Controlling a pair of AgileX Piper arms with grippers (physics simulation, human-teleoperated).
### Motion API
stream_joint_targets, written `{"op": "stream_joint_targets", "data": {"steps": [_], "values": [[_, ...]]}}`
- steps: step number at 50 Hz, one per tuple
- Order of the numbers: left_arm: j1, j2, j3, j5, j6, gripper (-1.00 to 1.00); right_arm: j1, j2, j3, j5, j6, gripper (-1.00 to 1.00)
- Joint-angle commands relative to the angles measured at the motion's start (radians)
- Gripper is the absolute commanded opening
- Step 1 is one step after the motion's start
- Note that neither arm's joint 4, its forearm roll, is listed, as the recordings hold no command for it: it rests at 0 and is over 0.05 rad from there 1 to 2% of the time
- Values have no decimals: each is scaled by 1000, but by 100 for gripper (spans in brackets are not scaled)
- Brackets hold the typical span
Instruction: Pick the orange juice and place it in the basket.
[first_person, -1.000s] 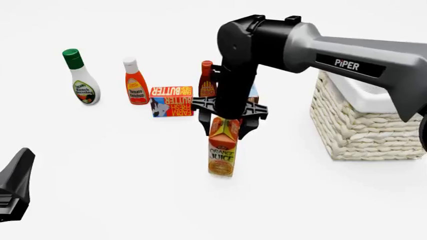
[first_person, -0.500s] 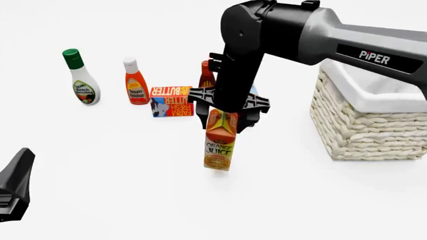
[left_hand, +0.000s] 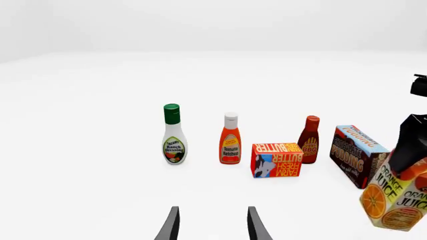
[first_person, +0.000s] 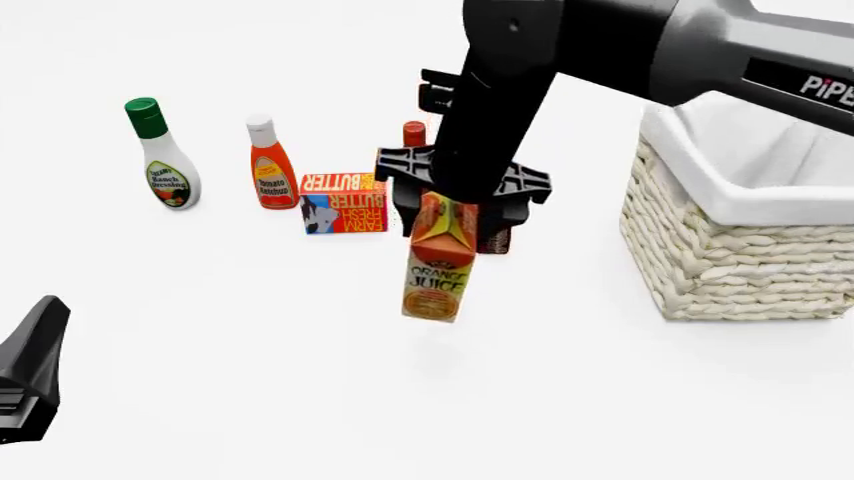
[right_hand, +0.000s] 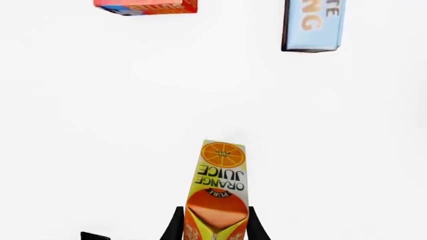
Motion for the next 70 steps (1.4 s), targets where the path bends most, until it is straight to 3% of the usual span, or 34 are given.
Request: {"op": "stream_joint_targets", "data": {"steps": [1,15,40,46,57,70], "values": [[0,0,0,0,0,100,-10,-41,-8,0,-14,-100],[0,0,0,0,0,100,-61,-94,17,0,-129,-100],[0,0,0,0,0,100,-161,-172,15,0,-278,-100],[0,0,0,0,0,100,-164,-178,-4,0,-292,-100],[0,0,0,0,0,100,-221,-202,-33,0,-374,-100],[0,0,0,0,0,100,-229,-210,-44,0,-387,-100]]}}
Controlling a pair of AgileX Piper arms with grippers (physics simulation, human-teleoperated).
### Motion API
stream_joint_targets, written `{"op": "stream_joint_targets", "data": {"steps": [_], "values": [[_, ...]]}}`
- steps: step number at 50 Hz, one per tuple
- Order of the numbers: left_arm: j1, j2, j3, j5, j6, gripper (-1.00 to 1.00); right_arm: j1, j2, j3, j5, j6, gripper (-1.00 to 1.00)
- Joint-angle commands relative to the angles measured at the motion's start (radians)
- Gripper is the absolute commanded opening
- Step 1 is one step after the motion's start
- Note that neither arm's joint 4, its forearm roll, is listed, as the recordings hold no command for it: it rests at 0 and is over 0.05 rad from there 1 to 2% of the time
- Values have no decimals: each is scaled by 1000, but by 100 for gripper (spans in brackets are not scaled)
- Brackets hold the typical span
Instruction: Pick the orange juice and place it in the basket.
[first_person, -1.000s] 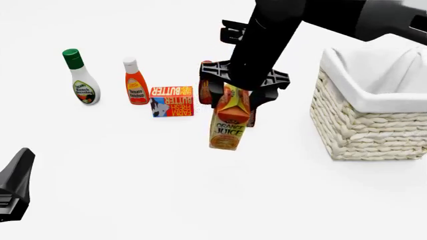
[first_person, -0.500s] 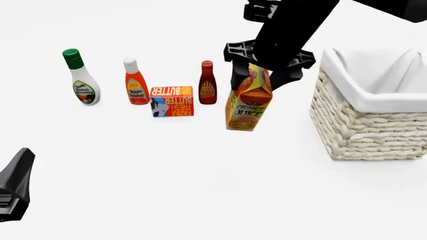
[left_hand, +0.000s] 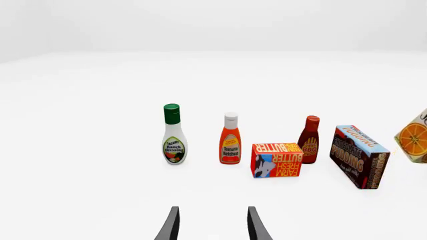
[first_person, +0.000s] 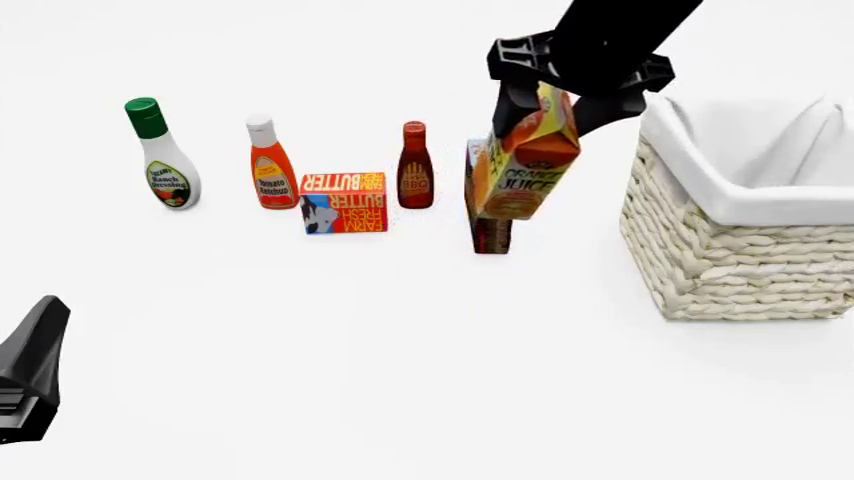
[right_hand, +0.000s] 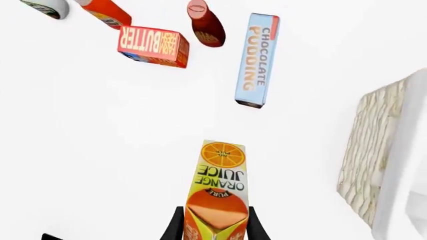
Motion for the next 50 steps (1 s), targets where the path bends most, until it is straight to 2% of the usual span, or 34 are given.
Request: {"op": "stream_joint_targets", "data": {"steps": [1,14,21,27,29,33,38,39,50], "values": [[0,0,0,0,0,100,-23,-17,-31,0,-20,-100],[0,0,0,0,0,100,-31,-19,-66,0,-42,-100],[0,0,0,0,0,100,-72,-27,-86,0,-94,-100],[0,0,0,0,0,100,-71,-26,-99,0,-102,-100],[0,0,0,0,0,100,-110,-36,-105,0,-148,-100],[0,0,0,0,0,100,-99,-33,-114,0,-141,-100],[0,0,0,0,0,100,-110,-36,-138,0,-159,-100],[0,0,0,0,0,100,-122,-40,-151,0,-180,-100],[0,0,0,0,0,100,-132,-45,-193,0,-210,-100]]}}
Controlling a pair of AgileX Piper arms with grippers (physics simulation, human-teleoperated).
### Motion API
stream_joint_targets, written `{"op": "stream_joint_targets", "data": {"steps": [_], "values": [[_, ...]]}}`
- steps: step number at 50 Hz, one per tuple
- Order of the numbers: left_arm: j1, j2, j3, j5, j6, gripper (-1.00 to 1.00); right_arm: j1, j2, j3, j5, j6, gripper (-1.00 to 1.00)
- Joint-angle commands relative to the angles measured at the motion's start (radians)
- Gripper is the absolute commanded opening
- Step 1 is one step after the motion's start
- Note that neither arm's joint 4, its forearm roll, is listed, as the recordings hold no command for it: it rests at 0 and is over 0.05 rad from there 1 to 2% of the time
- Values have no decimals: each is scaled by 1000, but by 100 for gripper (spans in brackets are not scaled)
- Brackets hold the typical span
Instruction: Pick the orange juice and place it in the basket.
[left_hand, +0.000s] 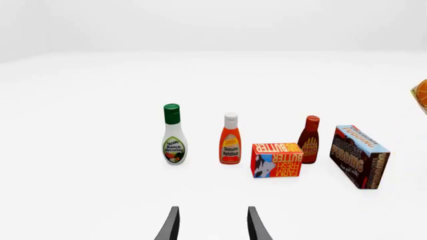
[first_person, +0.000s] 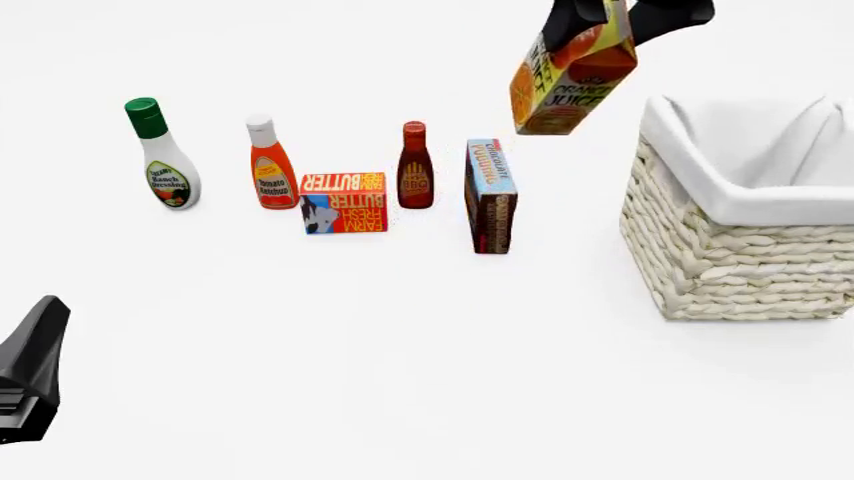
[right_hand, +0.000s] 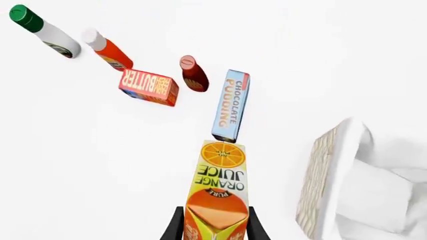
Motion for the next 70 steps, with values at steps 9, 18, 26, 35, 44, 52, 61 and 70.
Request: {"op": "stream_joint_targets", "data": {"steps": [9,18,26,35,44,52,61,70], "values": [[0,0,0,0,0,100,-40,-23,-53,0,-37,-100],[0,0,0,0,0,100,-76,-39,-69,0,-67,-100],[0,0,0,0,0,100,-122,-62,-80,0,-107,-100],[0,0,0,0,0,100,-140,-76,-92,0,-119,-100],[0,0,0,0,0,100,-148,-89,-102,0,-91,-100],[0,0,0,0,0,100,-178,-107,-77,0,-114,-100],[0,0,0,0,0,100,-235,-135,-61,0,-161,-100],[0,0,0,0,0,100,-265,-157,-50,0,-172,-100]]}}
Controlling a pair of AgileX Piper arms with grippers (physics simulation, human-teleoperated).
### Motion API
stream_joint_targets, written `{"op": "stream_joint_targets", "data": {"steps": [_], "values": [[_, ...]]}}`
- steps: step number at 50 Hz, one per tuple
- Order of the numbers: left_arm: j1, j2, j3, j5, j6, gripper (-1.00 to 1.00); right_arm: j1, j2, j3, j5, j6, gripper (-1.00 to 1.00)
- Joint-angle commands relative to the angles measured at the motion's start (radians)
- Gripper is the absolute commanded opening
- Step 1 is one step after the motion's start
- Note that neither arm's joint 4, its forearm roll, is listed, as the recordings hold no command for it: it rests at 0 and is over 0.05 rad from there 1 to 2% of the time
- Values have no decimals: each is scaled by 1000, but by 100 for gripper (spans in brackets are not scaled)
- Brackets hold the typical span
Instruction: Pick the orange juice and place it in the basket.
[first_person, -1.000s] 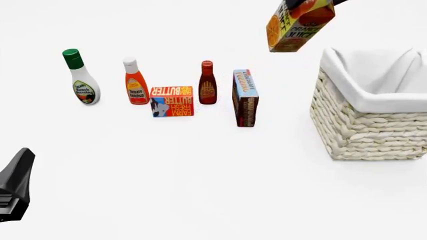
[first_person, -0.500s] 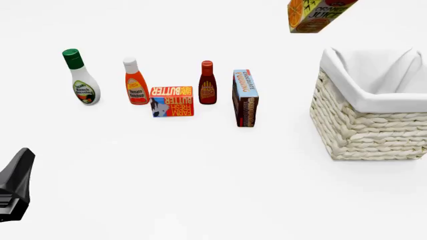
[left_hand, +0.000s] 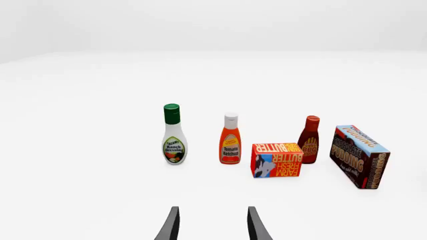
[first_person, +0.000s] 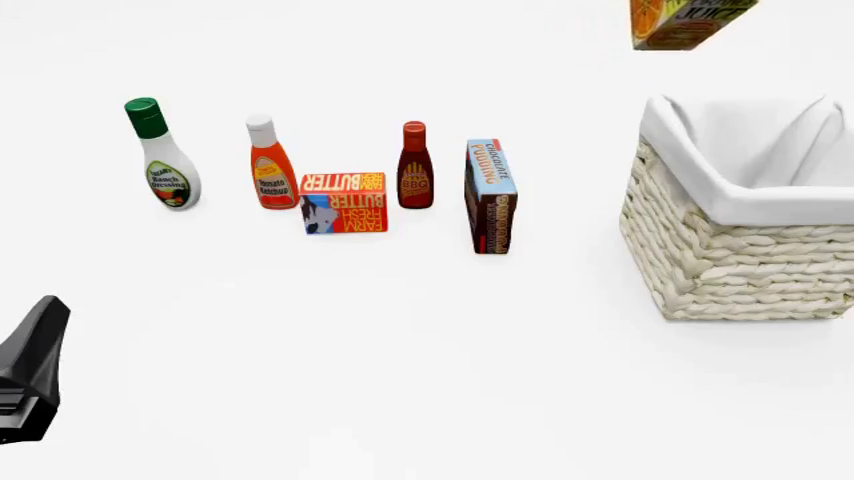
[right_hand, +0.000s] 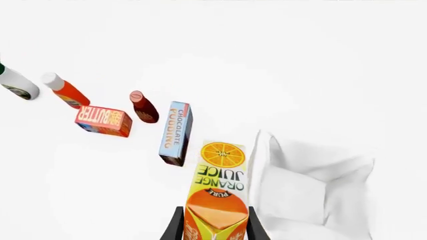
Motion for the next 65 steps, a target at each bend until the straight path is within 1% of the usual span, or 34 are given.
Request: {"op": "stream_joint_targets", "data": {"steps": [1,9,10,11,13,16,18,20,22,26,32,43,46,55,61,63,65], "values": [[0,0,0,0,0,100,-39,-31,9,0,1,-100],[0,0,0,0,0,100,-57,-44,23,0,-1,-100],[0,0,0,0,0,100,-69,-50,26,0,-7,-100],[0,0,0,0,0,100,-85,-57,31,0,-24,-100],[0,0,0,0,0,100,-84,-59,36,0,-17,-100],[0,0,0,0,0,100,-97,-68,39,0,-24,-100],[0,0,0,0,0,100,-124,-80,47,0,-46,-100],[0,0,0,0,0,100,-140,-88,53,0,-54,-100],[0,0,0,0,0,100,-141,-91,54,0,-47,-100],[0,0,0,0,0,100,-163,-101,61,0,-58,-100],[0,0,0,0,0,100,-170,-104,63,0,-50,-100],[0,0,0,0,0,100,-195,-113,79,0,-54,-100],[0,0,0,0,0,100,-217,-120,90,0,-65,-100],[0,0,0,0,0,100,-270,-137,118,0,-77,-100],[0,0,0,0,0,100,-271,-136,122,0,-69,-100],[0,0,0,0,0,100,-276,-137,131,0,-77,-100],[0,0,0,0,0,100,-275,-137,135,0,-73,-100]]}}
